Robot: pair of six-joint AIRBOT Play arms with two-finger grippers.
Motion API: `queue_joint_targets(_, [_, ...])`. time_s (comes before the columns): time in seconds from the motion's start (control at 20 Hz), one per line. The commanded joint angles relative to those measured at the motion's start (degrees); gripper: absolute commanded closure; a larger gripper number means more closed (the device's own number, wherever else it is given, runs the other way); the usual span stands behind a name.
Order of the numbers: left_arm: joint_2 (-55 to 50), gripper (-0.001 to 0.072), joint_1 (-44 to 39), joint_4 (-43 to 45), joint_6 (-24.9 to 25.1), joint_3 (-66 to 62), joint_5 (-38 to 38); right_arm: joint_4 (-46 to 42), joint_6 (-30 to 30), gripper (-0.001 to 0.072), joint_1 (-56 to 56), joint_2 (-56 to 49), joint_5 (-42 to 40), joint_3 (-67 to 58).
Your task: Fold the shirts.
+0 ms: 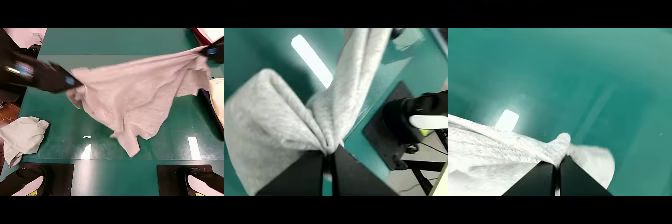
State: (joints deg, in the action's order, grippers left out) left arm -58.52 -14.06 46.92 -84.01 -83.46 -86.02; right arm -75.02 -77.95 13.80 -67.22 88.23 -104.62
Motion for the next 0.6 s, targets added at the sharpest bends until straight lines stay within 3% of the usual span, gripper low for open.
queue_joint_targets(0.0, [-1.1,0.068,0.0,4.8,1.9,23.3,16.3,0.4,-0.7,0.0698,1.8,-13.0,-1.2,0.0])
queue_joint_targets(0.15, [-5.7,0.0679,0.1,9.2,1.9,32.9,31.3,0.4,-0.7,0.0697,4.6,-23.2,-7.2,0.0])
queue_joint_targets(0.45, [-12.8,0.0678,0.1,12.2,1.7,30.1,43.4,0.5,-0.7,0.0696,7.9,-33.5,-20.7,0.0])
queue_joint_targets(0.5, [-12.8,0.0536,0.1,13.3,1.7,28.7,43.6,0.6,-0.7,0.0696,7.9,-33.9,-21.8,0.0])
queue_joint_targets(0.55, [-12.8,0.0254,0.1,14.8,1.6,27.1,43.1,0.6,-0.7,0.0695,7.9,-34.0,-22.7,0.0])
